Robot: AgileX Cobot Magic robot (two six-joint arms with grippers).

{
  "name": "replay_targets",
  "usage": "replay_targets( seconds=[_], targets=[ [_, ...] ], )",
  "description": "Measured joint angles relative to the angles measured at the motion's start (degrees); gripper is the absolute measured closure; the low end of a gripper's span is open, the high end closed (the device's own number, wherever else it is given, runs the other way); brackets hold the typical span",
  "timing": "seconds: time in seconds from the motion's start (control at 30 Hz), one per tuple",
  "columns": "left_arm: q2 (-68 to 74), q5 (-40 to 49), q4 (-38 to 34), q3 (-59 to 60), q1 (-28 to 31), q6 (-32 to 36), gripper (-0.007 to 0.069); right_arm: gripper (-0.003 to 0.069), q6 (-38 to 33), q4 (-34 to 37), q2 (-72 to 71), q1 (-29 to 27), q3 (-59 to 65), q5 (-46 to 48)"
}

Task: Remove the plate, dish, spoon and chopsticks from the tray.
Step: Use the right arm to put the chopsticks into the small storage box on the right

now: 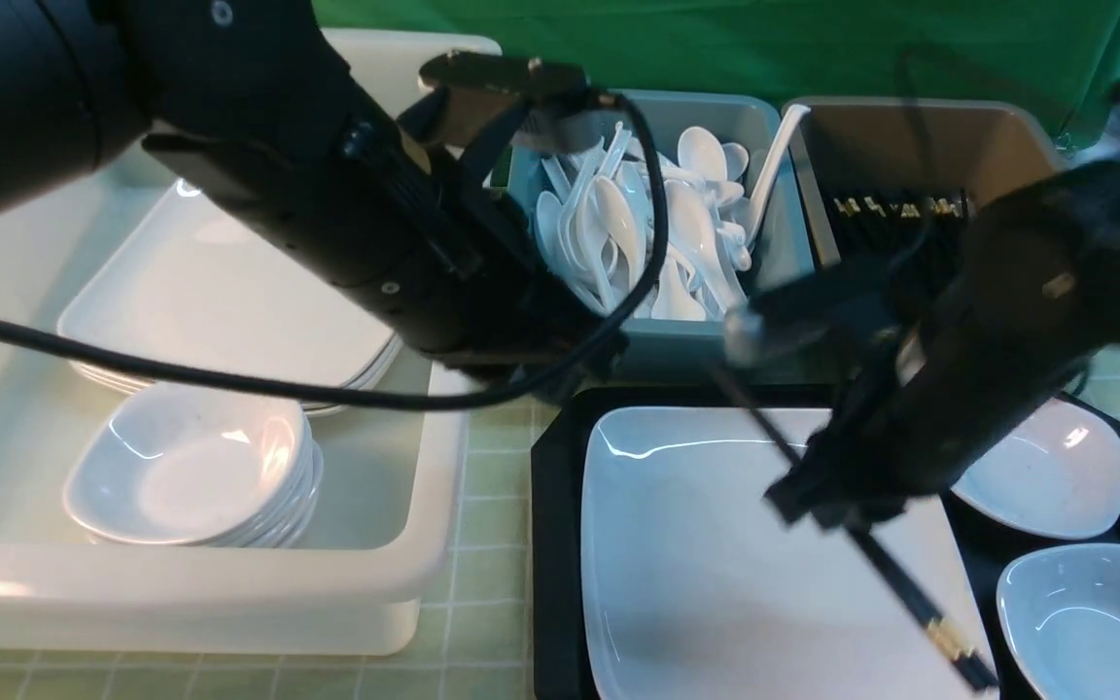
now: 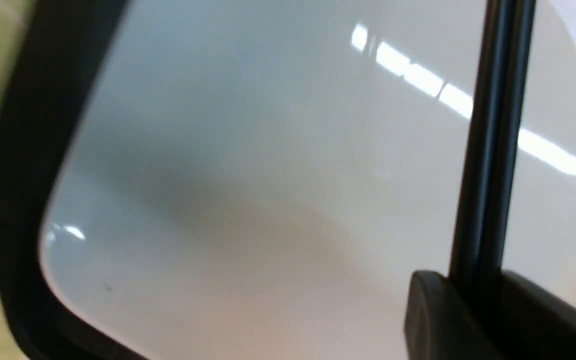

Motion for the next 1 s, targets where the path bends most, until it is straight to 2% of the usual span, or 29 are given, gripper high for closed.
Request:
replay_targets(
  seconds=[0.1,0.27,0.37,0.5,0.67,0.73,0.8,0.87,0.93,0.97,1.0],
  targets=[
    [0.05,-11.28,-7.58,0.00,-0.05,7.53,0.0644,0.0561,-0.84,0.15,-2.04,-6.55,-6.94,0.70],
    [0.95,-26.92,-23.67,-0.06,-2.15,28.11,0.0644,0.0561,-4.84,2.51,3.46,-17.29,-20.66,-4.81],
    [2.50,-28.68,-26.59,-0.86,-3.74,31.38,0.0644,0.0561,-5.42,3.13,8.27,-20.53,-26.38,-8.42],
    [6.22,-26.80,-23.76,-3.28,-5.59,27.74,0.0644,0.0561,-5.61,3.32,18.21,-24.32,-34.84,-12.62],
    [8.04,-23.56,-13.79,-3.95,-5.71,18.21,0.0644,0.0551,-4.63,3.35,25.83,-26.10,-38.59,-16.68],
    [8.04,-21.68,-9.50,-3.97,-5.71,14.42,0.0644,0.0491,-2.93,3.35,27.68,-26.09,-38.64,-16.76],
    [8.04,-19.50,-5.95,-4.02,-5.71,10.45,0.0644,0.0381,-1.65,3.30,28.64,-26.09,-38.64,-15.93],
    [8.04,-15.22,-3.00,-4.09,-5.71,5.36,0.0644,0.0234,-1.89,3.30,28.90,-26.09,-38.64,-13.57],
    [8.13,-12.53,-1.53,-4.43,-5.71,3.55,0.0644,0.0180,-2.41,3.30,28.42,-26.09,-38.64,-11.19],
    [8.38,-8.51,0.66,-5.39,-5.71,1.65,0.0644,0.0162,-3.70,3.24,27.70,-26.09,-38.64,-7.86],
    [8.81,-3.84,2.67,-7.09,-5.71,-0.73,0.0644,0.0179,-4.79,3.12,26.56,-26.09,-38.64,-4.50]
  ],
)
